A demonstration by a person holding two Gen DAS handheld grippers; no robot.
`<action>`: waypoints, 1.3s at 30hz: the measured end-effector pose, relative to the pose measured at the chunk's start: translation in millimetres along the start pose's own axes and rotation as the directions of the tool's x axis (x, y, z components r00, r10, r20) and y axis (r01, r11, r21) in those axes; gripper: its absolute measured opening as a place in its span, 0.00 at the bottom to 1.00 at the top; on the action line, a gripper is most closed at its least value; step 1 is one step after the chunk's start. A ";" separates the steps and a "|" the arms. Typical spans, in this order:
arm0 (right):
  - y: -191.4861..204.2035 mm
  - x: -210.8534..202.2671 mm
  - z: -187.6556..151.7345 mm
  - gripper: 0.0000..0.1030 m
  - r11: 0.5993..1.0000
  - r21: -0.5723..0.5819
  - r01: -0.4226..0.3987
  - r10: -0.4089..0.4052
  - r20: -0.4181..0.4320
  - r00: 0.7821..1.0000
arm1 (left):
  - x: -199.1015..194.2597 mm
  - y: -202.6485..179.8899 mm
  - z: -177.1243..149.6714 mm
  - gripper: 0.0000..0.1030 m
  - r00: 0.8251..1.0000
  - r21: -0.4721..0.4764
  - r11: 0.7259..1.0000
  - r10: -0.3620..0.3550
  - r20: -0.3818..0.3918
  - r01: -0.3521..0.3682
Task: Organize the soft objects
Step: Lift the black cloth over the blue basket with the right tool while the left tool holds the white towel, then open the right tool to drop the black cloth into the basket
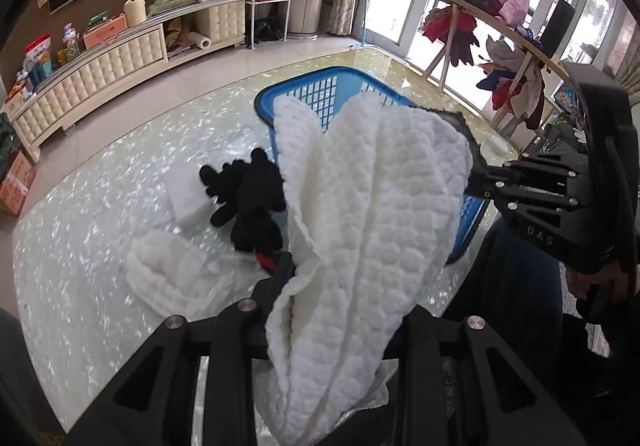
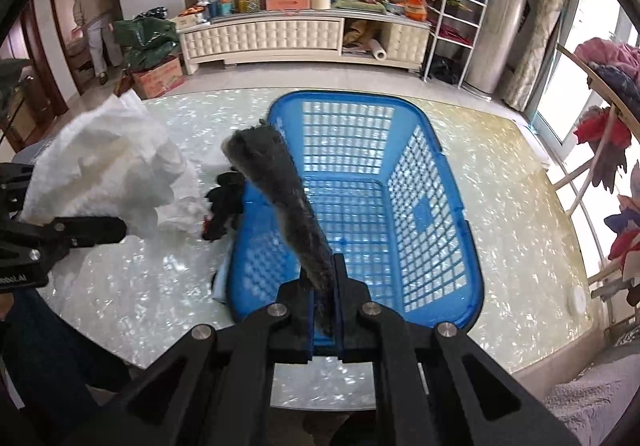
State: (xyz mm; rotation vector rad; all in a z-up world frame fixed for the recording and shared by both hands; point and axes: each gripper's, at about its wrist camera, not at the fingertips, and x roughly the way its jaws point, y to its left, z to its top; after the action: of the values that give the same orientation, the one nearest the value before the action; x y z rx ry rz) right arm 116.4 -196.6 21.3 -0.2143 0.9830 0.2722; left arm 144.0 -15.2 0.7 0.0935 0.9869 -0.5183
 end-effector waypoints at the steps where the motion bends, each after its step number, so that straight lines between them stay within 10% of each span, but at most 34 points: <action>1: -3.1 2.0 0.5 0.06 1.000 0.004 0.008 -0.008 -0.002 1.000 | 3.2 -0.2 4.7 0.27 1.000 0.002 1.000 -0.005 0.000 0.005; 11: -13.9 29.7 -0.5 0.06 0.985 -0.081 0.153 -0.158 -0.054 0.986 | 34.4 -1.1 17.6 0.27 0.999 0.000 0.999 -0.043 -0.033 0.043; 30: -23.1 52.9 -11.2 0.06 0.985 -0.078 0.155 -0.165 -0.153 0.974 | 43.6 0.7 15.0 0.27 0.997 -0.018 0.999 -0.035 -0.067 0.034; 39: -19.9 38.6 -11.8 0.56 0.987 -0.066 0.149 -0.156 -0.118 0.981 | 40.6 -3.0 13.6 0.27 0.998 -0.018 1.000 -0.026 -0.060 0.025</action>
State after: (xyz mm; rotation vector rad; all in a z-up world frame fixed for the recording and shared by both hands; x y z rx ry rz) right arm 133.7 -214.0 -16.4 -0.3603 1.0757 0.1480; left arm 171.1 -37.2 -24.4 0.0814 1.0524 -0.5322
